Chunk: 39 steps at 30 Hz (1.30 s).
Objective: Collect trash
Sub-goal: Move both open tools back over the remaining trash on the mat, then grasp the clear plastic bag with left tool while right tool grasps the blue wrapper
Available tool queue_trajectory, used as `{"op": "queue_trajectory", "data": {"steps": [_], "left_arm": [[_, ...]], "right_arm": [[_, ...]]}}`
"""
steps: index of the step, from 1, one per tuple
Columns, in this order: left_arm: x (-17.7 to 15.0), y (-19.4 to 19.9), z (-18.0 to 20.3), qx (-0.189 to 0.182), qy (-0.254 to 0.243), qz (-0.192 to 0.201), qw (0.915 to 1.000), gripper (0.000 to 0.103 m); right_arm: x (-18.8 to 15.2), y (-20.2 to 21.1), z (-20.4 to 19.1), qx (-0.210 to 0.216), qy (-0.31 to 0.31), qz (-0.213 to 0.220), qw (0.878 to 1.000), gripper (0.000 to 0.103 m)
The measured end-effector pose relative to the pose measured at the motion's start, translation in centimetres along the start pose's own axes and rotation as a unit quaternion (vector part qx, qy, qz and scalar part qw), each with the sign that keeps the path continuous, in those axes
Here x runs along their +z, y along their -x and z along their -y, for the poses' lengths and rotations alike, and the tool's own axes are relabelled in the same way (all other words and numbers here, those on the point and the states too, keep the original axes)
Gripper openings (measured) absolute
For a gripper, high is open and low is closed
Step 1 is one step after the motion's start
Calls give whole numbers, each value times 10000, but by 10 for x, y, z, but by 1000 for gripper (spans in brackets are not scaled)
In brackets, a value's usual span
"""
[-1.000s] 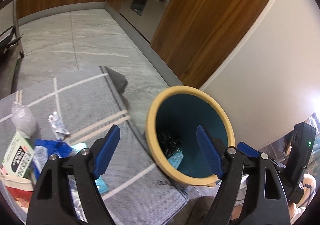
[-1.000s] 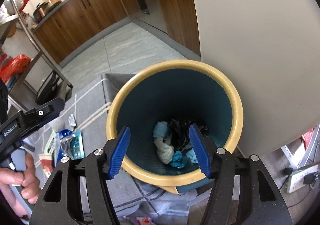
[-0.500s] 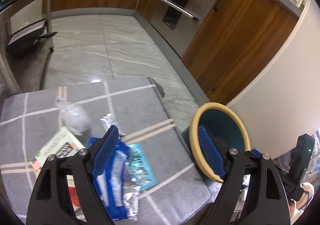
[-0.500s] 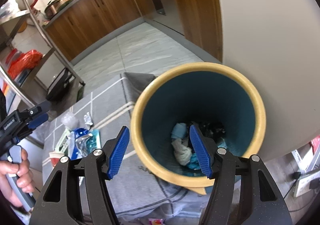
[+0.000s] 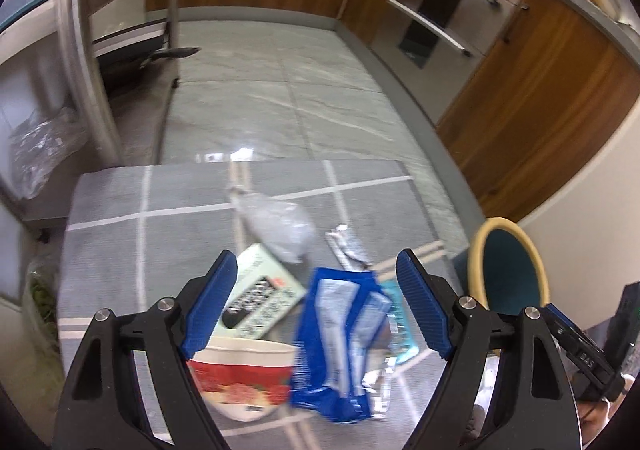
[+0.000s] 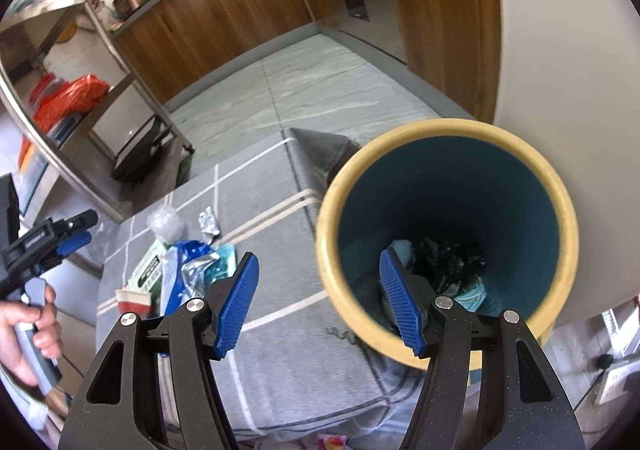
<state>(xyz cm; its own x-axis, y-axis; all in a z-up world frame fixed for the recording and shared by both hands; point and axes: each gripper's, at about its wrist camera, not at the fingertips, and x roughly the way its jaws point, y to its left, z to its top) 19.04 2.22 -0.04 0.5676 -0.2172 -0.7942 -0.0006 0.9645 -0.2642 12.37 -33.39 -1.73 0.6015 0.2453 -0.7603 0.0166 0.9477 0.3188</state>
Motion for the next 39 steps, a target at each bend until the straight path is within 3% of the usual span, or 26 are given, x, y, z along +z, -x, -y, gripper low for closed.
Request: {"op": "queue_trajectory", "data": {"steps": [7,15,18,21,22,26,39], "left_arm": [[12,-29,-29,90,219,-223,9995,80],[22,-88,-20,135,263,-619,9976,78],[21,-111,-13,218,159,-855,9960,65],[18,-122,-9,224,136,-1026,9944,44],[17,-124,-9,221,127,-1071,9939,29],[19,-115,-13,196,149,-971,9950,13],[31,-46,-16,-241,378,-263,9987,11]], "right_arm": [[-3,-12,-19,102,199,-118,9997,69],[-8,-26,-31,95,334,-276,9990,70],[-10,-32,-35,113,375,-352,9986,70],[-14,-39,-43,151,465,-441,9978,70],[-15,-41,-47,167,506,-470,9975,70],[-22,-48,-60,276,632,-578,9959,70],[-32,-81,-106,817,918,-815,9891,70]]}}
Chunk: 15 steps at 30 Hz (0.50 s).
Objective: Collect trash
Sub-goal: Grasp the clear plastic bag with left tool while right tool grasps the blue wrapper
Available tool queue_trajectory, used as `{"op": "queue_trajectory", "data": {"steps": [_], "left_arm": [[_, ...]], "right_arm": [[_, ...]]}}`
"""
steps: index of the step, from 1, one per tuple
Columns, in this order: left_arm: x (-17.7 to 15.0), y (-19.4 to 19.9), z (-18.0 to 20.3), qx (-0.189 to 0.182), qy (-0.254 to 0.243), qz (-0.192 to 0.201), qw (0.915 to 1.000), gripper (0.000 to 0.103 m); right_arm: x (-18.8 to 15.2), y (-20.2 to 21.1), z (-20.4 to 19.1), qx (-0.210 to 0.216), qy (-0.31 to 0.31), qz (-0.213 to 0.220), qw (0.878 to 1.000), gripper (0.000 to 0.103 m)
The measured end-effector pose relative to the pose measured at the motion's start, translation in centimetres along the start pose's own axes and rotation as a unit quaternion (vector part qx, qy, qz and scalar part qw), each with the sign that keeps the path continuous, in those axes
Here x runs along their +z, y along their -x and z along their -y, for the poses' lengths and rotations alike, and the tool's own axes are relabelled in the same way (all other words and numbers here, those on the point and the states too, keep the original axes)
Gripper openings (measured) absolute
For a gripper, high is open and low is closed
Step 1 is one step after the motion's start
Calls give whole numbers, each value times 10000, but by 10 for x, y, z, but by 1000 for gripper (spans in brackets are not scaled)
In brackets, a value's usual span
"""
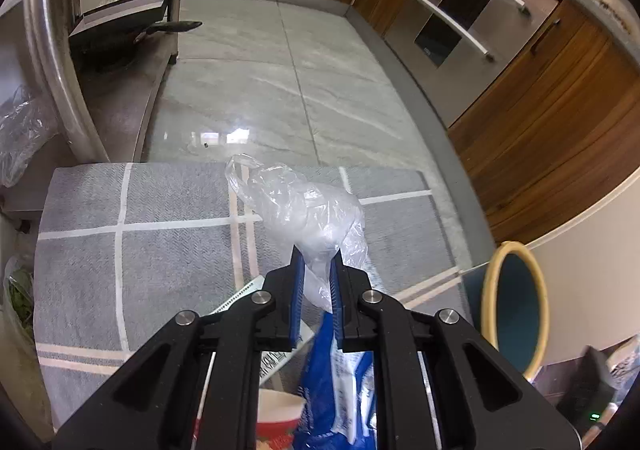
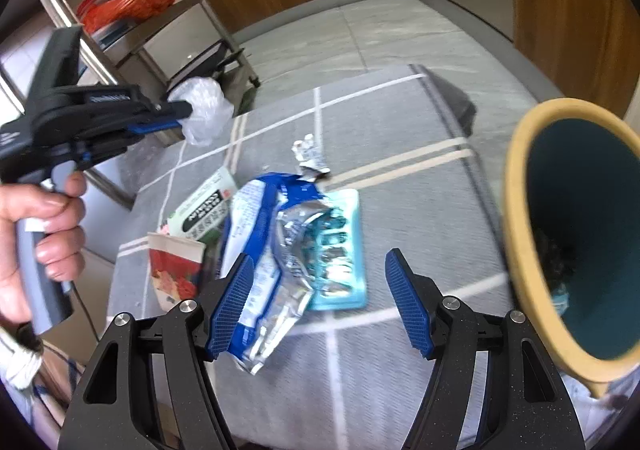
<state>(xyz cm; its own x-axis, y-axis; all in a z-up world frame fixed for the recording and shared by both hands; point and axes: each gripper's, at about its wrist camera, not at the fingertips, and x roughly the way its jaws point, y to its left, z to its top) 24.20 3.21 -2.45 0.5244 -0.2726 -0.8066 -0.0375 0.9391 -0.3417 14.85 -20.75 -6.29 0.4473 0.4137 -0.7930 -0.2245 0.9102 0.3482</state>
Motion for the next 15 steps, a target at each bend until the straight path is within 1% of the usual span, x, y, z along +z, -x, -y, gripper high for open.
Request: {"op": "queue_trajectory", "data": {"steps": [6,9,11,12,14,15], "left_arm": [[-6,23,5,-205,3,133,9997,11],[-11,32,11,-270,-37,165,9995,11],[-11,32,11,-279,-37,169,9995,11],[-12,31,10,-286,-28,162,9995,11],[-12,29,9,-283,30,134,9995,11],[-12,28,7,-289,48,123,9995,11]], "right_arm": [[6,-22,-15,225,162,-92,9996,69],[6,-33,-21,268,288,-163,9991,65],[6,-38,-23,280,310,-233,9989,56],[5,-41,-23,300,315,-257,9987,53],[4,-44,-24,311,340,-298,9985,40],[3,-44,-25,312,370,-310,9983,37]]}}
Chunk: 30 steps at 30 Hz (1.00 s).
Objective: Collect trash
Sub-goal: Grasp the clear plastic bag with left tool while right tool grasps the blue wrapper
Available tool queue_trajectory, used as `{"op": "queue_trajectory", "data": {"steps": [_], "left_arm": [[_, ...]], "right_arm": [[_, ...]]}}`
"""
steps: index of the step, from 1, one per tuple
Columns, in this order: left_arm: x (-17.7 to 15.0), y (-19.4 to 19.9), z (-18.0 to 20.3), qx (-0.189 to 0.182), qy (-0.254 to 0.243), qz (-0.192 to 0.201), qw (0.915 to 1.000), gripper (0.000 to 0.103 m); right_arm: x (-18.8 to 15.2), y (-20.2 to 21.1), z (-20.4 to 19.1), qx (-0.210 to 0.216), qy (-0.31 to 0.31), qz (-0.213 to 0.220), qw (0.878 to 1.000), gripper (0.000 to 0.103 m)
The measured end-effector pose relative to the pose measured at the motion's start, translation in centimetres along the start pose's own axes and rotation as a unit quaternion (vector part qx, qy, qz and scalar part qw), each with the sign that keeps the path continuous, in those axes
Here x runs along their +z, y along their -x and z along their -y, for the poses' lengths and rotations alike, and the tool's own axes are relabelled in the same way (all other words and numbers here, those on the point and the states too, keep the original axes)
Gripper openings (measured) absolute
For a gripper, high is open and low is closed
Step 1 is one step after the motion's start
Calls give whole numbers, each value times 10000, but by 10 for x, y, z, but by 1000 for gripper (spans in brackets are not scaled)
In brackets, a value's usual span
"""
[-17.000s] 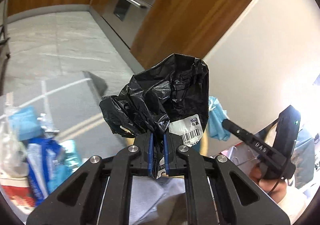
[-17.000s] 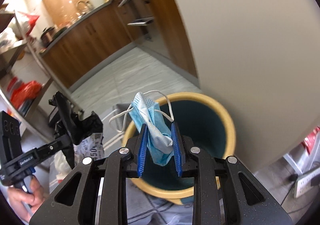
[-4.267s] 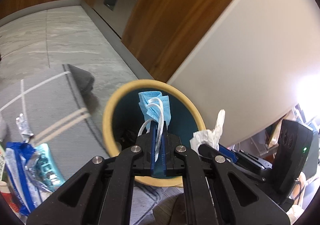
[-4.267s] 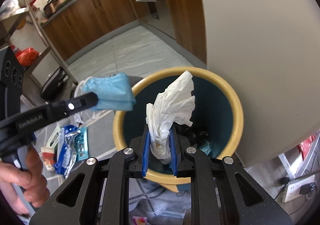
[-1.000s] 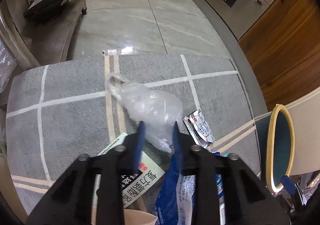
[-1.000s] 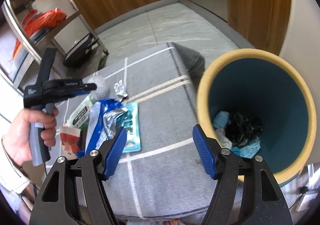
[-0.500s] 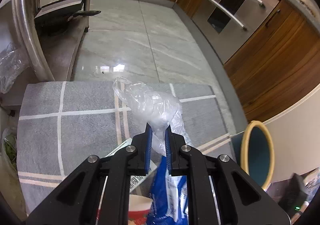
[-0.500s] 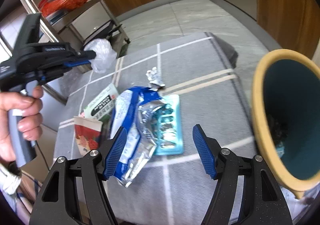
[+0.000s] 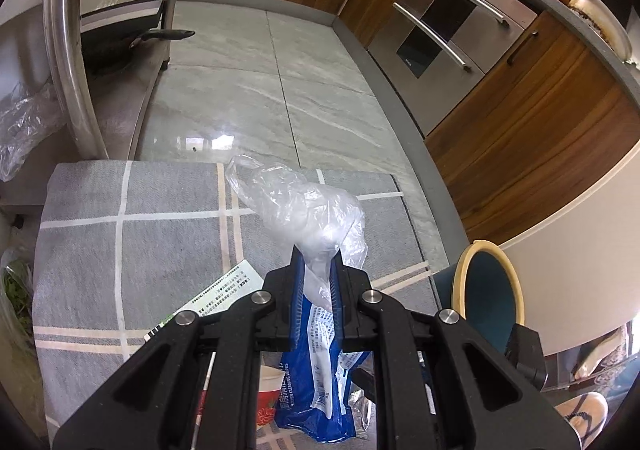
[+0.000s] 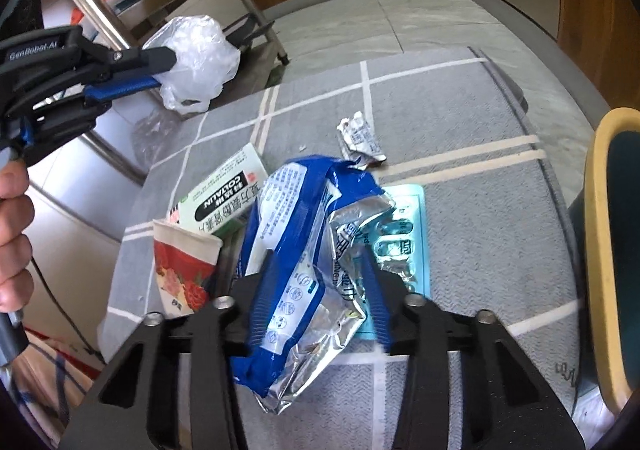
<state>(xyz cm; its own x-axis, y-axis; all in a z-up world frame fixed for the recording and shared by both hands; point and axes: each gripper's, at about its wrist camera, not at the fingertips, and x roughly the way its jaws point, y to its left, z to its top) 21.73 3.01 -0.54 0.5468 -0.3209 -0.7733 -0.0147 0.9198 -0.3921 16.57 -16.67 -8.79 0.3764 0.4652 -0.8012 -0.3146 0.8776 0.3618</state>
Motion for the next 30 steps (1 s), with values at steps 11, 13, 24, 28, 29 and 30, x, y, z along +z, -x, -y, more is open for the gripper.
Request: {"op": "queue_trajectory", "data": {"steps": [11,13,24,28,29,30], "left_arm": [[3,-3,-4,-72,160,18,9998,11],[3,-3,-5,-87,192,41,9998,11],[4,5,0,-181,238,213,9993,11],[5,5,4,-222,252,227,9992,11],[5,5,5,-238,245,232,9991,11],[5,5,7,-252,224,233,9992,11]], "right_arm": [[0,12,2,215,-15,128,9997,9],[1,18,1,252,-15,182,9995,8],[5,66,5,231,-1,713,9972,4],[5,78,7,167,16,848,9963,4],[5,82,8,153,15,884,9960,4],[5,87,9,145,6,930,9956,4]]}}
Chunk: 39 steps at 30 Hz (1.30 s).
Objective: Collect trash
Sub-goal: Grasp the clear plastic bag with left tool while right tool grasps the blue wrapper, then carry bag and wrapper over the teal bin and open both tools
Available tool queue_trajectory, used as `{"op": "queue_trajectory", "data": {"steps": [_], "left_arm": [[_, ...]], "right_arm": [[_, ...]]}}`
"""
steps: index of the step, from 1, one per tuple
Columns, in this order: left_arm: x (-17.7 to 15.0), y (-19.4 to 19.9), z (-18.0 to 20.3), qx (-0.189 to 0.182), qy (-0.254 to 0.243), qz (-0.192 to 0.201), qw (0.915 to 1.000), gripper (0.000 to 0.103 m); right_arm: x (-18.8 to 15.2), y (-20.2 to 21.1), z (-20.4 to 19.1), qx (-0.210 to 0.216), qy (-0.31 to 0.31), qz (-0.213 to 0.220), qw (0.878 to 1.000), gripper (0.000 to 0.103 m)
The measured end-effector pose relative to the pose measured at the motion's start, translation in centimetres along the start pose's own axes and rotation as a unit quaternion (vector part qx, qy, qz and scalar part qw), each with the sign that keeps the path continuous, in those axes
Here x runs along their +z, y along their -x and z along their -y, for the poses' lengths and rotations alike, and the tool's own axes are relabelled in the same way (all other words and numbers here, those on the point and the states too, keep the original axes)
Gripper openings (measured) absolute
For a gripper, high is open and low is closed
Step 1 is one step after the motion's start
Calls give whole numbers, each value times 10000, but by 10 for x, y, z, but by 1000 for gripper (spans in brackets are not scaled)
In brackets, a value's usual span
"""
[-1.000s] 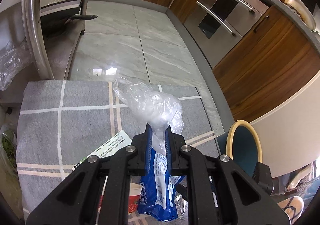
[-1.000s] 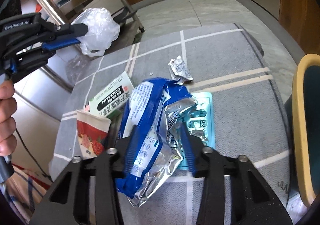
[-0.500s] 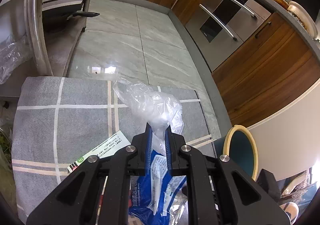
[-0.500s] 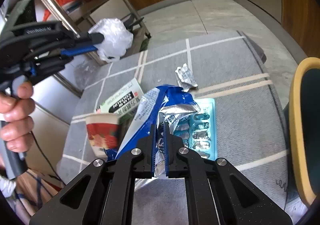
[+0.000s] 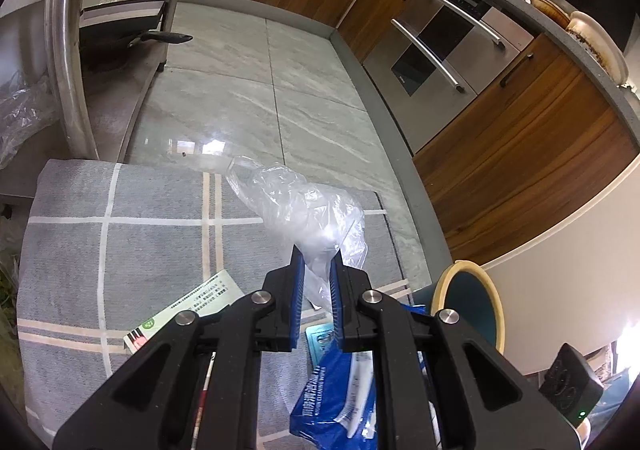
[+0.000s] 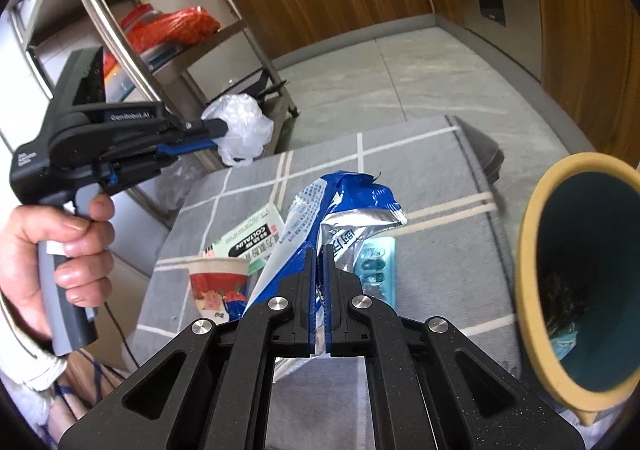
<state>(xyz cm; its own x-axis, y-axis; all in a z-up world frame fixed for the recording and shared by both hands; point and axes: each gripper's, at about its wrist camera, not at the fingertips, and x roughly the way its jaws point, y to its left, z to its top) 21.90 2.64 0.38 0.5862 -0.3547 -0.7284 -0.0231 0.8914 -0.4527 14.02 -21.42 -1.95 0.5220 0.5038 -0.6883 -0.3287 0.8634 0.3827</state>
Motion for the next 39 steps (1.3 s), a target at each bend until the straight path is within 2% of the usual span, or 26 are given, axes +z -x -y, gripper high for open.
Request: {"op": "queue_trajectory", "data": {"steps": [8,22,30,39], "left_arm": [[-3,-1,12,-104,-106,8,9999,11],[-22,-6,69,-486,-784,22,9957,11],[-41,-13,106,-740,-1207,-24,9899,11],[-69,-32,162,-1032,-1817,-243,9776,11]], "right_arm": [[3,31,7,-166,-31,272,9995,4],[-1,88,54,-784,-497,747,9929,4],[-9,117,85,-1131,-738,969,9861,4],[-20,147,120,-1568,-1106,1177,9743,4]]}}
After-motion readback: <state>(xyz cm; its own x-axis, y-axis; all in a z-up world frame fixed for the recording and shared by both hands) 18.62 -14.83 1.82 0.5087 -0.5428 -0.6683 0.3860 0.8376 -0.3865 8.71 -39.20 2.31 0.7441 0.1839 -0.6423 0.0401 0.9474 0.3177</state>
